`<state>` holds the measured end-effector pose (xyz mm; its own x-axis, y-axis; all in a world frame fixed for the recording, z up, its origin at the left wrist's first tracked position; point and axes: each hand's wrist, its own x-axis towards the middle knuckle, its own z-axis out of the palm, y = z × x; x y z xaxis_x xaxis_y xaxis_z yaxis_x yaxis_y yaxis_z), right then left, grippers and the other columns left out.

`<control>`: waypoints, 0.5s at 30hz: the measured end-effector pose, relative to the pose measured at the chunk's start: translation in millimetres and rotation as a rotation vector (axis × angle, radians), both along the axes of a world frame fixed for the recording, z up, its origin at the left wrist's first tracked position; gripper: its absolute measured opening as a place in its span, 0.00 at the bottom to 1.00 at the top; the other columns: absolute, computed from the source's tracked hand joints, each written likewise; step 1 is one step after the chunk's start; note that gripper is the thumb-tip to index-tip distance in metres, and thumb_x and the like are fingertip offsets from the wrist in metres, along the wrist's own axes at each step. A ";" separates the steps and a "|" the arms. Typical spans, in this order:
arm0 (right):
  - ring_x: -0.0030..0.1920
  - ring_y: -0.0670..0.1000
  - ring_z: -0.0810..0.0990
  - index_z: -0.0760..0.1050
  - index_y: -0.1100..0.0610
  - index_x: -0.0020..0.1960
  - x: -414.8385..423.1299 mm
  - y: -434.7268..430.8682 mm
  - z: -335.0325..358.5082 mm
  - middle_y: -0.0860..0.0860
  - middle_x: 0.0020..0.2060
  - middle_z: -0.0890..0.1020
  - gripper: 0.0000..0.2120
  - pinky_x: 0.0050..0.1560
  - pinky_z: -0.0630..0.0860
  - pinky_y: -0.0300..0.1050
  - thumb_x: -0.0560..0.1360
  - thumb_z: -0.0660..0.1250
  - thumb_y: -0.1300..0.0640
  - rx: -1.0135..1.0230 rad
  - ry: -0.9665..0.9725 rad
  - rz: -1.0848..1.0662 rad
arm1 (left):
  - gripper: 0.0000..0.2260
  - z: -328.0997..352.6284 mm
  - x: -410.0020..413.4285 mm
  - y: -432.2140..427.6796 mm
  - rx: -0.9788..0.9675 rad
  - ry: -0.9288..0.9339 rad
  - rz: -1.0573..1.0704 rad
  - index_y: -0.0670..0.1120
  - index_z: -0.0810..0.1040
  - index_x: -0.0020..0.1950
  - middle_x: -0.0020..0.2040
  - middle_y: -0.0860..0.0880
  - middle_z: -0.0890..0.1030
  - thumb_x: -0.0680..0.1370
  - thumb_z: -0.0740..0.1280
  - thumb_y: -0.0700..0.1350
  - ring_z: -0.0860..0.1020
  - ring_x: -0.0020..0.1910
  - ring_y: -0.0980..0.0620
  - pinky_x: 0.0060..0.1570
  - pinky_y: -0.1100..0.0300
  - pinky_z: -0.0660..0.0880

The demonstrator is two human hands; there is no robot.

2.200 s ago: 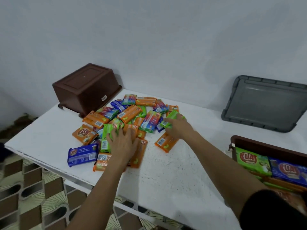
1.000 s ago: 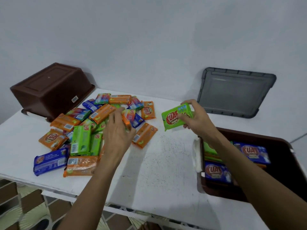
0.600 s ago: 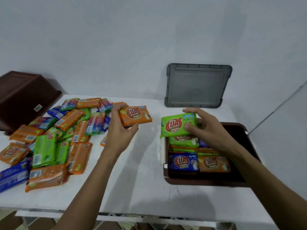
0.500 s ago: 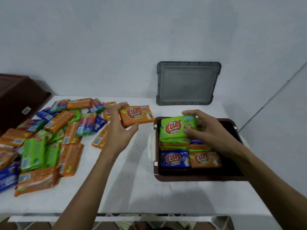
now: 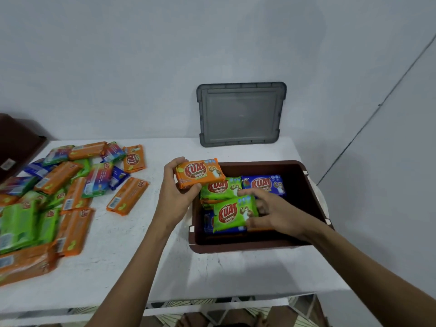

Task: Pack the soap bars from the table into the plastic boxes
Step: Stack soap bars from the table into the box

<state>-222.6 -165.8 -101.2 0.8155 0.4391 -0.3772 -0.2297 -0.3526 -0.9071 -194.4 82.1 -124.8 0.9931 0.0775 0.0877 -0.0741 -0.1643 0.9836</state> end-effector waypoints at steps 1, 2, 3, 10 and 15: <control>0.59 0.49 0.81 0.67 0.50 0.69 1.9 2.0 -2.8 0.51 0.60 0.81 0.28 0.59 0.79 0.47 0.74 0.71 0.66 -0.012 0.016 -0.003 | 0.27 0.3 0.0 -0.2 0.002 0.002 0.004 0.54 0.64 0.68 0.66 0.51 0.71 0.75 0.70 0.36 0.75 0.62 0.52 0.48 0.66 0.79; 0.58 0.48 0.81 0.67 0.50 0.70 3.5 4.0 -5.0 0.51 0.61 0.80 0.28 0.58 0.79 0.46 0.74 0.71 0.67 -0.031 0.024 0.000 | 0.27 0.3 0.1 -0.4 0.004 0.004 0.006 0.55 0.64 0.68 0.66 0.51 0.71 0.75 0.70 0.36 0.75 0.62 0.53 0.47 0.68 0.78; 0.58 0.47 0.81 0.67 0.50 0.71 4.7 5.5 -6.8 0.51 0.62 0.79 0.29 0.57 0.79 0.44 0.74 0.70 0.67 -0.062 0.016 0.010 | 0.27 0.5 -0.2 -0.6 0.003 0.005 0.006 0.54 0.64 0.68 0.65 0.51 0.71 0.75 0.70 0.36 0.75 0.61 0.53 0.46 0.69 0.78; 0.62 0.46 0.76 0.63 0.49 0.76 13.0 11.4 -15.5 0.47 0.68 0.73 0.30 0.58 0.79 0.46 0.76 0.69 0.56 -0.496 -0.290 0.218 | 0.28 2.8 -1.4 -2.9 0.014 0.016 0.009 0.55 0.63 0.68 0.66 0.52 0.70 0.75 0.70 0.36 0.74 0.60 0.56 0.44 0.72 0.76; 0.64 0.48 0.74 0.64 0.49 0.75 18.4 19.6 -23.5 0.48 0.68 0.74 0.30 0.63 0.76 0.49 0.76 0.70 0.52 -0.638 -0.367 0.306 | 0.28 5.3 -1.4 -3.3 0.015 0.014 -0.008 0.55 0.63 0.68 0.66 0.52 0.70 0.75 0.70 0.35 0.74 0.59 0.57 0.42 0.74 0.75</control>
<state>-204.2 -146.1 -124.7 0.8147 0.4533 -0.3616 0.2353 -0.8284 -0.5083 -195.8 78.8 -119.5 0.9949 0.0680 0.0747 -0.0616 -0.1780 0.9821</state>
